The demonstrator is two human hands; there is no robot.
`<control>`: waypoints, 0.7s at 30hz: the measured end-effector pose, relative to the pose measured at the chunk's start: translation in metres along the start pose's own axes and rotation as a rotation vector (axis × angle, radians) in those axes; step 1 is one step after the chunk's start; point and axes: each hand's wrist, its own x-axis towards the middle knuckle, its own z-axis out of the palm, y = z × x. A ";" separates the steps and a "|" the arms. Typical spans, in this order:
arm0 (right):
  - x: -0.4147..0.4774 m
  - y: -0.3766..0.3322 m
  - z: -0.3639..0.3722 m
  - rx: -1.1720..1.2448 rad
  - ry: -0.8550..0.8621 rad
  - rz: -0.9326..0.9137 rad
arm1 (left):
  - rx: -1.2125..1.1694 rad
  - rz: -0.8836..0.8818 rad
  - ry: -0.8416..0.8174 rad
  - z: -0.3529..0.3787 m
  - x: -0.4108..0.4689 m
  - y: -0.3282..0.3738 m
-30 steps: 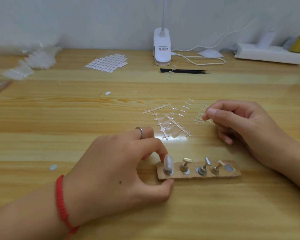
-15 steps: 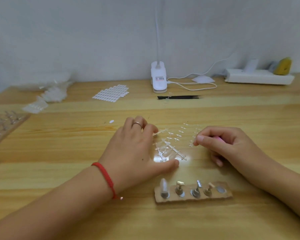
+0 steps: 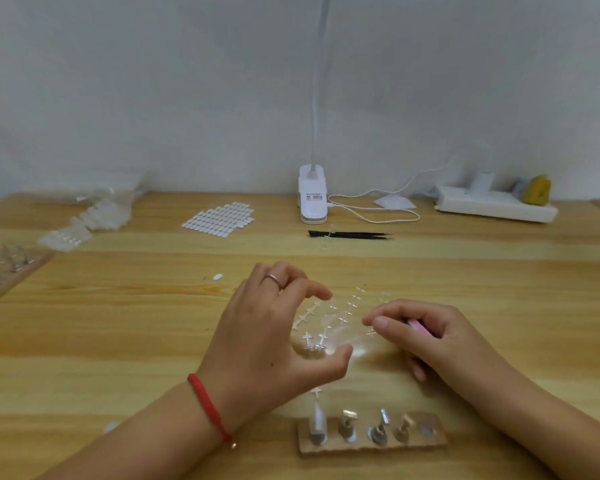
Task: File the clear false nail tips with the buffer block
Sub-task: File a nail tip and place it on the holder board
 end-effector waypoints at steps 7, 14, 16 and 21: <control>-0.005 -0.002 0.009 -0.050 -0.018 -0.084 | -0.066 0.104 0.130 0.001 0.001 0.002; -0.005 0.000 0.011 -0.096 0.023 -0.081 | -0.141 0.003 -0.017 -0.004 0.003 -0.009; -0.005 0.000 0.009 -0.073 0.012 -0.056 | -0.140 -0.045 -0.134 -0.005 0.001 -0.014; -0.005 -0.001 0.008 -0.066 0.007 -0.048 | 0.041 -0.069 -0.254 -0.006 0.000 -0.024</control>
